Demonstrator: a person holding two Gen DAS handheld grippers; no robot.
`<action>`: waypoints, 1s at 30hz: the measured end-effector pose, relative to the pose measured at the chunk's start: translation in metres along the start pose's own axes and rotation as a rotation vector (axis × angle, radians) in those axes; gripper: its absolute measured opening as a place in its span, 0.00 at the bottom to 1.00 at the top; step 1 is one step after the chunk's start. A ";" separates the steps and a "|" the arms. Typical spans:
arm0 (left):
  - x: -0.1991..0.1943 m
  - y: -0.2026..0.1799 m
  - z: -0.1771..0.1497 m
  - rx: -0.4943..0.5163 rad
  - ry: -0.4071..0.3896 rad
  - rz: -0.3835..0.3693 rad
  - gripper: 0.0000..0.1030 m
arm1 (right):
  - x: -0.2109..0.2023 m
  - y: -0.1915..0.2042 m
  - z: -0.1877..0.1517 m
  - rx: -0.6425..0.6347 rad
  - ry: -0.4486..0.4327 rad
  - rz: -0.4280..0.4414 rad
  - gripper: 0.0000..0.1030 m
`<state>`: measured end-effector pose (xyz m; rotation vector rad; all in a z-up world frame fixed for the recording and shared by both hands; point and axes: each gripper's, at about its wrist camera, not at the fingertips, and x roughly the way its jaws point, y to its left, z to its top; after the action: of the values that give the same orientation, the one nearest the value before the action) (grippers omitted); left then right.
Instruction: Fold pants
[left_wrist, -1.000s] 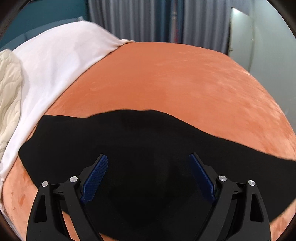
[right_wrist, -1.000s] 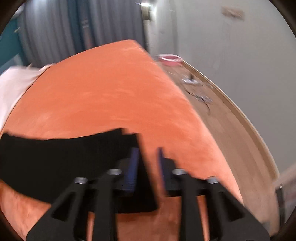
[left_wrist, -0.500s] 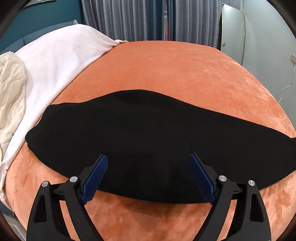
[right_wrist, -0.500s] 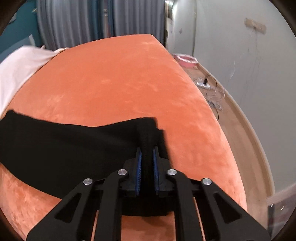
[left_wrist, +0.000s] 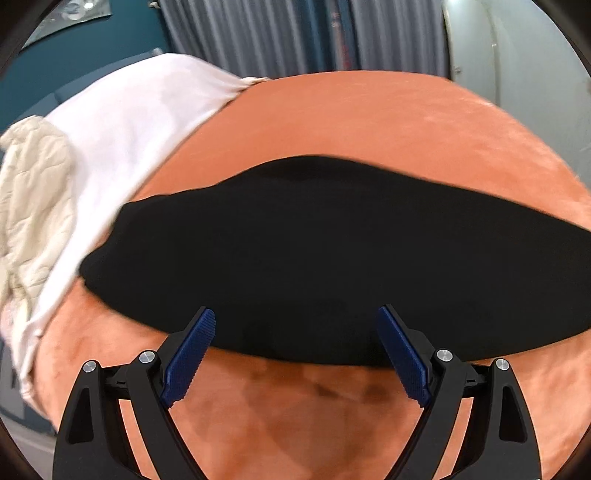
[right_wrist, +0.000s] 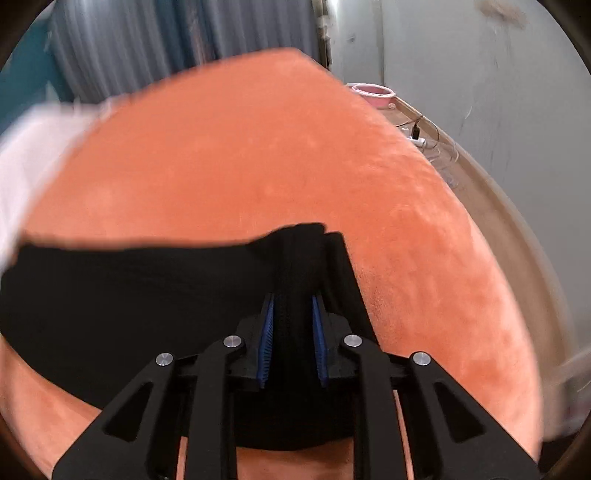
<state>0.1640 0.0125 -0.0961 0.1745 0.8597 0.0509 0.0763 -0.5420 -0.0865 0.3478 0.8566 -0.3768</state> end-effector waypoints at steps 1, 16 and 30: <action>0.003 0.012 -0.003 -0.012 0.001 0.023 0.84 | -0.017 0.009 -0.002 -0.009 -0.049 0.018 0.21; -0.027 0.083 -0.024 -0.061 -0.015 0.101 0.84 | -0.084 0.051 -0.072 0.065 -0.115 -0.061 0.68; -0.041 0.087 -0.031 -0.058 -0.010 0.046 0.84 | -0.083 0.065 -0.097 0.214 -0.066 0.042 0.69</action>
<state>0.1162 0.0971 -0.0699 0.1399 0.8435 0.1182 -0.0078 -0.4272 -0.0709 0.5482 0.7453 -0.4400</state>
